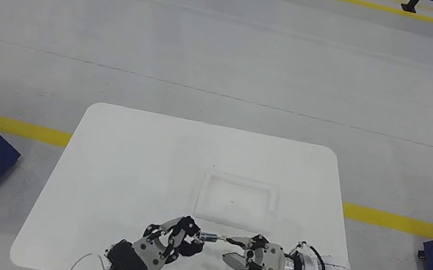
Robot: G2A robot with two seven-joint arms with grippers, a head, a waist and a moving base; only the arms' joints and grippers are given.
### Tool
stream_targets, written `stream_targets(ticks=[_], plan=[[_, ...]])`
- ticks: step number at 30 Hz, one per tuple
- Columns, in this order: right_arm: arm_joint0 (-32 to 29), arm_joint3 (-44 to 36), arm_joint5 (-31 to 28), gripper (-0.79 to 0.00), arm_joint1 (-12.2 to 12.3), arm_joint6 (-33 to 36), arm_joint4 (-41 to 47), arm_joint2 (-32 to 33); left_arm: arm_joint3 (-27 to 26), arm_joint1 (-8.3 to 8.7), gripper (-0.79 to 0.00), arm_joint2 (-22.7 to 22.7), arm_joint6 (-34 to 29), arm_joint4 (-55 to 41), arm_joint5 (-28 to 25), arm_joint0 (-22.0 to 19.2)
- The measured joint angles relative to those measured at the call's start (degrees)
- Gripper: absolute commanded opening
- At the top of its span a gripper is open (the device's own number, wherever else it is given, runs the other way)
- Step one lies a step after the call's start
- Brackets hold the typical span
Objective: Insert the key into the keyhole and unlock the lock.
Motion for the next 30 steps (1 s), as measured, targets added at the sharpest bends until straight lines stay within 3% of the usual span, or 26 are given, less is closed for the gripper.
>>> stream_targets(ticks=[2, 5, 7, 14, 17, 22, 30], plan=[[0.12, 0.08, -0.02, -0.471, 0.01, 0.19, -0.37, 0.09, 0.01, -0.01, -0.785, -0.01, 0.01, -0.08, 0.09, -0.02], [0.32, -0.53, -1.73, -0.419, 0.0, 1.12, -2.74, 1.0, 0.03, -0.05, -0.785, 0.0, 0.04, -0.66, 0.08, 0.0], [0.39, -1.52, -4.47, -0.413, 0.07, 2.53, -6.6, 1.83, 0.03, -0.08, -0.785, 0.0, 0.09, -1.2, -0.01, 0.01], [-2.17, -1.95, -17.9, -0.437, 0.95, 17.73, -29.21, 3.15, 0.06, -0.28, -0.785, -0.49, 0.69, -5.53, -0.48, 0.07], [-3.47, -0.1, -20.68, -0.446, 1.23, 22.6, -33.95, 3.2, 0.06, -0.31, -0.785, -0.55, 0.84, -5.98, -0.67, 0.08], [-4.14, 2.16, -22.47, -0.493, 1.15, 24.18, -34.78, 2.83, -0.11, -0.36, -0.785, -0.49, 0.85, -6.17, -0.76, 0.18], [-2.01, 4.68, -26.53, -0.493, 0.03, 23.32, -32.85, 0.36, -0.22, -0.39, -0.785, -0.45, 0.94, -6.09, -1.13, 0.25]])
